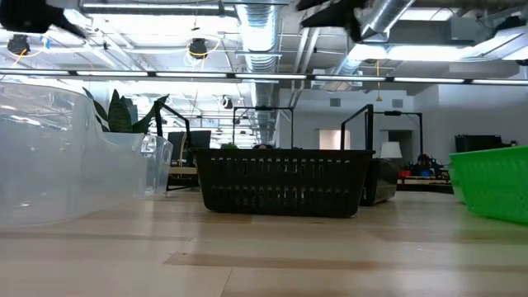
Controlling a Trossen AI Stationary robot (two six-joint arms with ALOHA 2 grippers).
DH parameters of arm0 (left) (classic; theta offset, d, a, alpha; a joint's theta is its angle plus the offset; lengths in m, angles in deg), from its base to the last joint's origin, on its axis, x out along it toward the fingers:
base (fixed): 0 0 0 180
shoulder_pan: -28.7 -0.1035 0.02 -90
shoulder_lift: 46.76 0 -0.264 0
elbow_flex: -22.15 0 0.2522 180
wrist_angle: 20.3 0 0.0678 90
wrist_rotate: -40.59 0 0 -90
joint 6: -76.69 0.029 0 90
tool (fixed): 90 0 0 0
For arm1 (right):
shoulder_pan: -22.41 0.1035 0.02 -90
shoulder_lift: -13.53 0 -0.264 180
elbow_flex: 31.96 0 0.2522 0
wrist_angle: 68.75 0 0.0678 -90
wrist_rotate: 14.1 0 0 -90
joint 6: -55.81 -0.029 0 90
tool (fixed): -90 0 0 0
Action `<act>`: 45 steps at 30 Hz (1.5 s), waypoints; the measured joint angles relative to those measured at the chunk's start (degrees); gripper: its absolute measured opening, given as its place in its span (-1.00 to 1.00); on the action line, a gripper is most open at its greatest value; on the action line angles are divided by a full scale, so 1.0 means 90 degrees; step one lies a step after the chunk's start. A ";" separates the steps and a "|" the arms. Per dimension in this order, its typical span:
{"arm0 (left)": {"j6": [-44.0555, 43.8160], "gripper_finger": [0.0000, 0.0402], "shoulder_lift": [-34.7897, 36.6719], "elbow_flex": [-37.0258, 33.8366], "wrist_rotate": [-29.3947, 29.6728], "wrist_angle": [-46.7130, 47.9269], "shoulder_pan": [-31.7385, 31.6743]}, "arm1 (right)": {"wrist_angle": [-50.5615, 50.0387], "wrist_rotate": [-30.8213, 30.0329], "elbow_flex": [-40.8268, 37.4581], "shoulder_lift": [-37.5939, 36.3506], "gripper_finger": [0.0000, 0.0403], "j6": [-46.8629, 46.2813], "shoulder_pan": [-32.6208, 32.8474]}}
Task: Stack baskets on shelf by color
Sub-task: Put the top transparent bin on the shelf
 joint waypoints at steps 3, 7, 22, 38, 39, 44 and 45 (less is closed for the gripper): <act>-0.0345 0.41 -0.0206 -0.0003 -0.0251 0.0378 0.0000 | 0.0010 0.0002 0.0427 0.0798 -0.15 -0.0002 -0.0011; -0.0549 0.41 -0.0361 -0.0005 -0.0347 0.0468 0.0000 | -0.0013 0.0002 0.1004 0.1812 -0.17 -0.0013 0.0037; -0.0728 0.41 -0.0345 -0.0005 -0.0207 0.0458 0.0000 | -0.0069 0.0035 0.3195 0.4754 -0.19 -0.0269 0.0276; -0.0796 0.41 -0.0345 -0.0007 -0.0196 0.0460 0.0000 | -0.0353 0.0145 0.4094 0.5962 0.12 -0.1022 0.0348; -0.0796 0.41 -0.0343 -0.0007 -0.0192 0.0460 0.0000 | -0.0342 0.0146 0.4096 0.5954 0.15 -0.1022 0.0347; -0.0796 0.41 -0.0345 -0.0007 -0.0094 0.0460 0.0000 | -0.0250 0.0143 0.4093 0.5955 0.21 -0.1121 0.0300; -0.0794 0.41 -0.0345 -0.0007 -0.0071 0.0463 0.0000 | -0.0247 0.0143 0.4095 0.5953 0.21 -0.1176 0.0300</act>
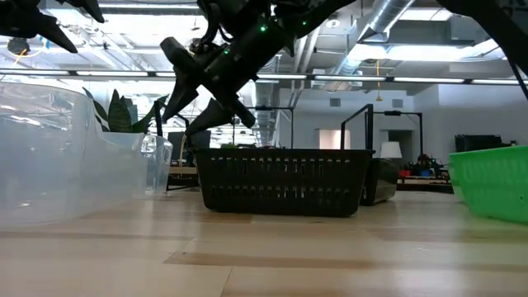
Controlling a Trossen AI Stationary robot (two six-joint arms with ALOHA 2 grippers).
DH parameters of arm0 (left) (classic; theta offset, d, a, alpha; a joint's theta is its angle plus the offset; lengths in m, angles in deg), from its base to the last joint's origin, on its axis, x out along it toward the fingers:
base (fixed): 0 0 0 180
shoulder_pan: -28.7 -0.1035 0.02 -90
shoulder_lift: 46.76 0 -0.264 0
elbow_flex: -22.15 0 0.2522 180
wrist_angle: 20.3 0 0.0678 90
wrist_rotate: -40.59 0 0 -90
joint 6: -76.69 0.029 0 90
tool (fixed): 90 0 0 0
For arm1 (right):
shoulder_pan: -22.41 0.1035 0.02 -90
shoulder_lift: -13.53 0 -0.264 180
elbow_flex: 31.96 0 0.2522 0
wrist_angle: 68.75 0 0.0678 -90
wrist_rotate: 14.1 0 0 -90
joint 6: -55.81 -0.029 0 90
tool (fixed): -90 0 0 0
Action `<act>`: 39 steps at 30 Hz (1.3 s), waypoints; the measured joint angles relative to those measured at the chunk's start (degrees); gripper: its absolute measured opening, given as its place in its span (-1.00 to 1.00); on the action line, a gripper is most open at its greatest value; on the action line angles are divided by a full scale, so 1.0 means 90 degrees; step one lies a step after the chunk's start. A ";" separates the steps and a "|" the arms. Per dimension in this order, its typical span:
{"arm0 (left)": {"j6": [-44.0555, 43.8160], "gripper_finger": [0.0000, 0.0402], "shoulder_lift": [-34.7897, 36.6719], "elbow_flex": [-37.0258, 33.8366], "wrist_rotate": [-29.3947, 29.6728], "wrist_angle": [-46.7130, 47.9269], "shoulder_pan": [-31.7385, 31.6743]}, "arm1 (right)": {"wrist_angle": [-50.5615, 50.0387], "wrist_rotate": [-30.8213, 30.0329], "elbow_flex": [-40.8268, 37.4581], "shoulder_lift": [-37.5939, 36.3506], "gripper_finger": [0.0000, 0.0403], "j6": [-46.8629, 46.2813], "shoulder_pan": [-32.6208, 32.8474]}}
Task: Stack baskets on shelf by color
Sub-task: Put the top transparent bin on the shelf
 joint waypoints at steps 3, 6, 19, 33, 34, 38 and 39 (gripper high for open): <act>-0.0002 0.41 0.0000 0.0000 0.0030 0.0000 0.0000 | 0.0158 -0.0003 0.0013 0.0134 0.21 -0.0067 0.0000; -0.0002 0.41 0.0001 0.0000 0.0043 0.0001 0.0000 | 0.0183 0.0022 -0.0023 0.0320 0.19 -0.0200 0.0030; 0.0017 0.41 0.0000 0.0000 0.0060 0.0000 0.0000 | 0.0327 0.0403 0.0029 0.0607 0.16 -0.0821 0.0008; 0.0023 0.41 0.0002 0.0000 0.0168 0.0000 0.0000 | 0.0211 0.1012 0.0017 0.0622 -0.83 -0.1523 -0.0087; 0.0023 0.41 0.0000 0.0000 0.0168 0.0000 0.0000 | 0.0270 0.1072 0.0017 0.0622 -0.90 -0.1543 -0.0096; 0.0023 0.41 0.0002 0.0000 0.0171 -0.0005 0.0000 | 0.0380 0.1261 0.0011 0.0598 -0.95 -0.1742 -0.0141; 0.0023 0.41 0.0002 0.0000 0.0172 -0.0005 0.0000 | 0.0387 0.1256 0.0010 0.0578 -0.95 -0.1781 -0.0154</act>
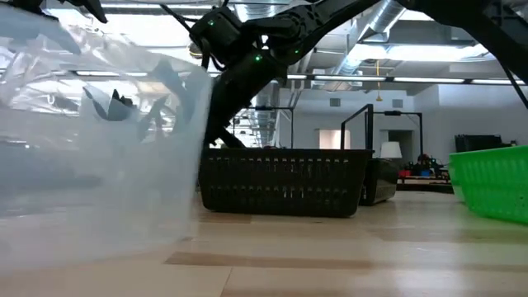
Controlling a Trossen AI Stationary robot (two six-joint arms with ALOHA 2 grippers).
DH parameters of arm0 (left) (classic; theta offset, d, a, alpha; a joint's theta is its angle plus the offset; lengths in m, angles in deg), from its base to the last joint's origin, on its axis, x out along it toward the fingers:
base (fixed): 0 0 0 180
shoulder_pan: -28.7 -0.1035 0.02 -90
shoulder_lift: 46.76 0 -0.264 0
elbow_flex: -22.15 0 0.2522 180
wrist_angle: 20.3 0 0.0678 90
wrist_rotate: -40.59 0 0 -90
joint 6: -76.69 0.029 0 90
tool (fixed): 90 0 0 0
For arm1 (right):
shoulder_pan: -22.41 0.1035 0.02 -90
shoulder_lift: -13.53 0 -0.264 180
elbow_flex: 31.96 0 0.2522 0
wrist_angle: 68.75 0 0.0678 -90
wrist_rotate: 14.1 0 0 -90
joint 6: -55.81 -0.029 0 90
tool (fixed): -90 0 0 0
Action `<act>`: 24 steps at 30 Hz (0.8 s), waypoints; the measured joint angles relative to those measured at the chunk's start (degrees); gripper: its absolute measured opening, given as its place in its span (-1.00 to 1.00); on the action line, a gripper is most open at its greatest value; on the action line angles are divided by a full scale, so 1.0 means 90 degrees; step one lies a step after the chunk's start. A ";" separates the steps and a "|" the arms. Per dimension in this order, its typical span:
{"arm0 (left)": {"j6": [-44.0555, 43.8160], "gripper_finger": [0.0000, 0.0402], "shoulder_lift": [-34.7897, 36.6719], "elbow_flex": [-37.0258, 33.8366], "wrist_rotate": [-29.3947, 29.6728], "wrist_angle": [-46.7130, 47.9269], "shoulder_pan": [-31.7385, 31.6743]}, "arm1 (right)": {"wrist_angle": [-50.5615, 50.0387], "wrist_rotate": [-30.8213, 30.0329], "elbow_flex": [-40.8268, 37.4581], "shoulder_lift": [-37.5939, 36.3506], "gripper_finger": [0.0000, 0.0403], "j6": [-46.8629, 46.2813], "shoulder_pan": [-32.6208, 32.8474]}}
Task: Stack baskets on shelf by color
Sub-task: Put the top transparent bin on the shelf
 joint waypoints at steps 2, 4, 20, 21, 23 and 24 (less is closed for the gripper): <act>0.0000 0.41 -0.0001 0.0000 0.0008 0.0000 0.0000 | 0.0009 -0.0001 0.0088 -0.0029 -0.97 0.0020 -0.0038; 0.0000 0.41 0.0000 0.0000 0.0061 -0.0005 0.0000 | -0.0042 -0.0002 0.0257 -0.0034 -0.97 0.0052 -0.0089; 0.0973 0.41 0.0114 0.1183 0.1612 -0.0047 0.0000 | -0.3487 0.0086 0.2406 -0.0048 -0.99 0.1804 -0.0267; 0.1065 0.41 0.0114 0.1305 0.1692 -0.0049 0.0000 | -0.3793 0.0185 0.2603 -0.0048 -0.99 0.1989 -0.0290; 0.1293 0.41 0.0121 0.1554 0.1833 -0.0050 0.0002 | -0.4454 0.0342 0.3030 -0.0050 -0.98 0.2443 -0.0321; 0.1415 0.41 0.0119 0.1665 0.1910 -0.0056 0.0002 | -0.4809 0.0377 0.3246 -0.0088 -0.97 0.2692 -0.0346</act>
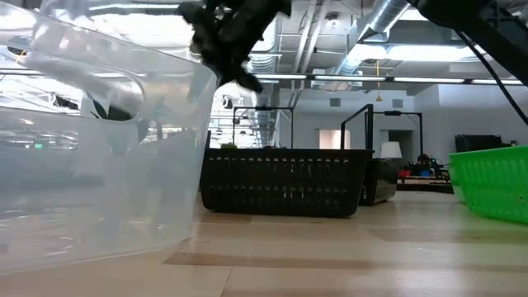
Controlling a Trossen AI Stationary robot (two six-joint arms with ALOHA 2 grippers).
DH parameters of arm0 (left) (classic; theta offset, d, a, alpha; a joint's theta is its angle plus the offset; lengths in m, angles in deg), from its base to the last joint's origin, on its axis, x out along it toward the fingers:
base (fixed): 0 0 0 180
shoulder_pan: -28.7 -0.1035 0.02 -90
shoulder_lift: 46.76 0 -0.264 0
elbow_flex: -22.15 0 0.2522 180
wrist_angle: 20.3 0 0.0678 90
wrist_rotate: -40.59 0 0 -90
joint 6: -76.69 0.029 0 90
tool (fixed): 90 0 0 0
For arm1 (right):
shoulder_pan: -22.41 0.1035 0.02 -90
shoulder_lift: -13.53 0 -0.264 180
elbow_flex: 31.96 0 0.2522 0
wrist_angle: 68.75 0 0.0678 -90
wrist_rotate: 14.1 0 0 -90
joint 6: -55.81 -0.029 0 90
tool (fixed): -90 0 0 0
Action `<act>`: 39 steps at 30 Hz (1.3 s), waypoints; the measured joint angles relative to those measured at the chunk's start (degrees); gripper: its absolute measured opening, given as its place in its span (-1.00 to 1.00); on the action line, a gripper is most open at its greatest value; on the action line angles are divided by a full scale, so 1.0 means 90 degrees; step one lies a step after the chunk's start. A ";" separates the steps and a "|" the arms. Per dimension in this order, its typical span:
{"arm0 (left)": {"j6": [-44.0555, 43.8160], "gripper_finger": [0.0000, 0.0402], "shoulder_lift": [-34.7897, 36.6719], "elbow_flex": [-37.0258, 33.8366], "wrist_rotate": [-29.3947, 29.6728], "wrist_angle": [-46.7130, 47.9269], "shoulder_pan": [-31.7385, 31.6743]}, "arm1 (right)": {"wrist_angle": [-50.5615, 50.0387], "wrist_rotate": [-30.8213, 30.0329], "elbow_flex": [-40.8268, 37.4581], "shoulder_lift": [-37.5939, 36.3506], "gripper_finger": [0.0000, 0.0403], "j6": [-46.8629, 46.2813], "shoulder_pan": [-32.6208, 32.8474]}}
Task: Stack baskets on shelf by color
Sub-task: Put the top transparent bin on the shelf
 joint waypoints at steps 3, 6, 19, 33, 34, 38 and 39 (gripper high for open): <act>0.0248 0.41 -0.0002 0.0230 0.0227 0.0003 -0.0002 | -0.0738 0.0047 0.0399 -0.0257 -0.98 0.0738 -0.0172; 0.0388 0.41 -0.0010 0.0309 0.0407 0.0004 -0.0002 | -0.1190 0.0158 0.0379 -0.0761 -0.98 0.1305 -0.0530; 0.0394 0.41 -0.0010 0.0312 0.1165 0.0037 -0.0001 | -0.2500 0.1682 0.0368 -0.1804 -0.96 0.5317 -0.3553; 0.0399 0.41 -0.0012 0.0297 0.1295 0.0052 -0.0002 | -0.2954 0.2032 0.0256 -0.0751 -0.93 0.7273 -0.4533; 0.0401 0.41 -0.0012 0.0295 0.1301 0.0070 0.0000 | -0.2942 0.1813 0.0258 -0.0707 -0.92 0.7359 -0.4489; 0.0419 0.41 -0.0012 0.0292 0.1319 0.0074 -0.0001 | -0.2950 0.1042 0.0263 -0.0479 -0.93 0.7606 -0.4400; 0.0419 0.41 -0.0012 0.0292 0.1319 0.0080 -0.0002 | -0.2947 0.0931 0.0261 -0.0418 -0.93 0.7612 -0.4388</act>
